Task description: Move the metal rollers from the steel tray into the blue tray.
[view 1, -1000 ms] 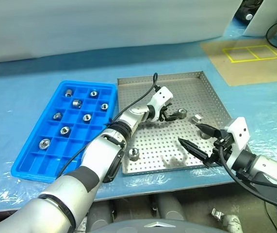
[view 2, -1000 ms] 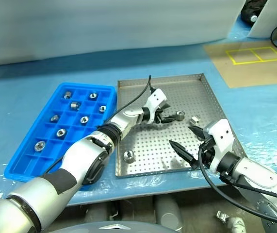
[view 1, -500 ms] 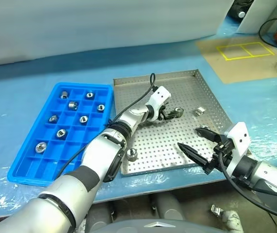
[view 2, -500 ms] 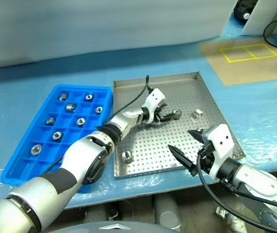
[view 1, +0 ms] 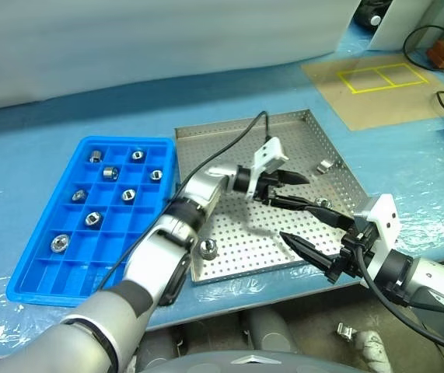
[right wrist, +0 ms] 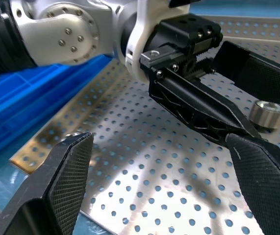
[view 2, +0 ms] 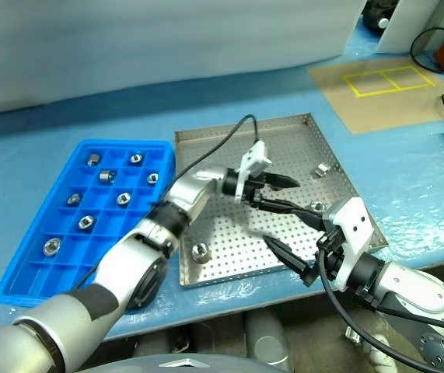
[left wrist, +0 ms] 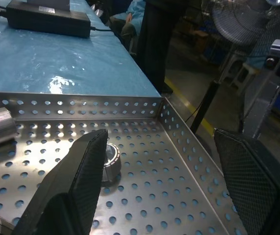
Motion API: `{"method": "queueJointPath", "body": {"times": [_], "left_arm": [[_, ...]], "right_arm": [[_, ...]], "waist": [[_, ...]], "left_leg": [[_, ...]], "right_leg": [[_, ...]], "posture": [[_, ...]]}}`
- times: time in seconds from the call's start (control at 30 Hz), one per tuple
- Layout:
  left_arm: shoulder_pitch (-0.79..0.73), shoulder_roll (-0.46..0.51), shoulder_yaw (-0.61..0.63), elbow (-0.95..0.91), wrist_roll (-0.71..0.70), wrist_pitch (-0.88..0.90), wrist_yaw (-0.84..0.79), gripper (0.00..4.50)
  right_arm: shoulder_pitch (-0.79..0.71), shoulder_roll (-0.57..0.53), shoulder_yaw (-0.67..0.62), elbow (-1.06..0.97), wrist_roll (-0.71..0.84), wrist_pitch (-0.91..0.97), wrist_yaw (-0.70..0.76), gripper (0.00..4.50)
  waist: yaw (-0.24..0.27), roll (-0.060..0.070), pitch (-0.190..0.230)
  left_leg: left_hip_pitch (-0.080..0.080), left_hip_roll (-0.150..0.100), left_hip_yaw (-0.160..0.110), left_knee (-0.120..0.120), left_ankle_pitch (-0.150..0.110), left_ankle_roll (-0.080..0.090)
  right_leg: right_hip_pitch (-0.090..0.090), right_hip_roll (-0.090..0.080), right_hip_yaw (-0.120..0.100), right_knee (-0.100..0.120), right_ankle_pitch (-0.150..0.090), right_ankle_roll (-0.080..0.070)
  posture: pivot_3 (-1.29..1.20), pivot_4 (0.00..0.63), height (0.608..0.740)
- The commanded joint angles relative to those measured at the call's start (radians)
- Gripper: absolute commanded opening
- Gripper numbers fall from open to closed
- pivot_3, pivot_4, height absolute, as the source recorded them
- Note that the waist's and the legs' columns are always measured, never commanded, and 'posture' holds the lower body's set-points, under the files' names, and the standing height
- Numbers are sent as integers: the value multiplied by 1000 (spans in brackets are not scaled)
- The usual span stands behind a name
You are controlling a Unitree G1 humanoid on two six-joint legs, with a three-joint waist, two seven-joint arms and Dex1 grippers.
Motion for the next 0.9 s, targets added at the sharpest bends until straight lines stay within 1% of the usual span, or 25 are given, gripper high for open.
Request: {"method": "queueJointPath", "body": {"times": [0.03, 0.13, 0.2, 0.27, 0.37, 0.47, 0.57, 0.63, 0.7, 0.77, 0.83, 0.9], "left_arm": [[92, 91, -65, -296, -56, 139, -78, 3657], [128, 184, -40, -359, -54, 180, -22, 3657], [140, 234, -24, -376, -52, 189, 2, 3657], [157, 285, -16, -389, -39, 171, 20, 3657], [194, 363, -27, -442, -48, 176, 3, 3657], [214, 422, -48, -500, -65, 206, -32, 3657], [240, 503, -89, -595, -86, 230, -114, 3657], [259, 574, -111, -675, -128, 247, -211, 3657], [268, 624, -123, -728, -169, 260, -280, 3657], [265, 653, -135, -730, -182, 241, -315, 3657], [253, 688, -178, -699, -178, 177, -326, 3657], [228, 686, -215, -653, -160, 120, -327, 3657]], "right_arm": [[-108, -22, -15, 122, -44, -37, -2, 4500], [-165, -32, 21, 169, -54, -47, 35, 4500], [-193, -31, 53, 204, -77, -61, 58, 4500], [-227, -25, 87, 227, -87, -68, 76, 4500], [-277, -15, 136, 255, -104, -76, 100, 4500], [-300, -8, 162, 276, -122, -84, 117, 4500], [-303, 2, 185, 287, -143, -94, 125, 4500], [-292, 6, 199, 277, -152, -95, 132, 4500], [-277, 8, 206, 269, -161, -97, 138, 4500], [-269, 14, 205, 264, -161, -97, 135, 4500], [-262, 17, 204, 256, -158, -94, 133, 4500], [-257, 19, 204, 251, -159, -92, 128, 4500]], "waist": [[1, 0, 1], [13, 0, 0], [33, 0, 1], [43, 0, 1], [58, 1, 0], [88, 1, 0], [116, 1, 0], [128, 1, 0], [143, 1, 0], [152, 1, 0], [156, 1, 0], [156, 1, 0]], "left_leg": [[0, 1, 0, 0, 0, -1], [3, 0, 0, 1, 1, -3], [5, -2, 0, 2, 0, -6], [4, -2, 1, 2, 0, -6], [2, -1, 1, 1, 1, -4], [0, 1, 1, 0, 2, -3], [0, 2, 2, -1, 2, -3], [1, 2, 3, -1, 2, -4], [3, 2, 5, -1, 3, -5], [5, 2, 6, -1, 3, -7], [8, 2, 6, -1, 2, -10], [8, 2, 6, -1, 3, -12]], "right_leg": [[-1, 1, 0, 1, 0, 0], [2, -1, 0, 4, 0, 0], [6, -3, 0, 3, 0, 0], [6, -3, 0, 2, 0, 0], [3, -2, 1, 2, 0, 0], [-1, -1, 0, 5, 0, 0], [-2, -1, 0, 7, 0, 0], [-2, -1, 1, 7, 0, 0], [-2, -1, 2, 7, -1, 0], [0, -1, 3, 8, 0, -1], [2, -1, 4, 8, 0, 0], [3, -1, 4, 8, 0, 0]], "posture": [[-518, 150, 740], [-468, 150, 740], [-432, 150, 740], [-401, 150, 740], [-371, 150, 740], [-359, 150, 740], [-348, 150, 740], [-348, 150, 740], [-349, 150, 740], [-353, 150, 740], [-359, 150, 740], [-368, 150, 740]]}}
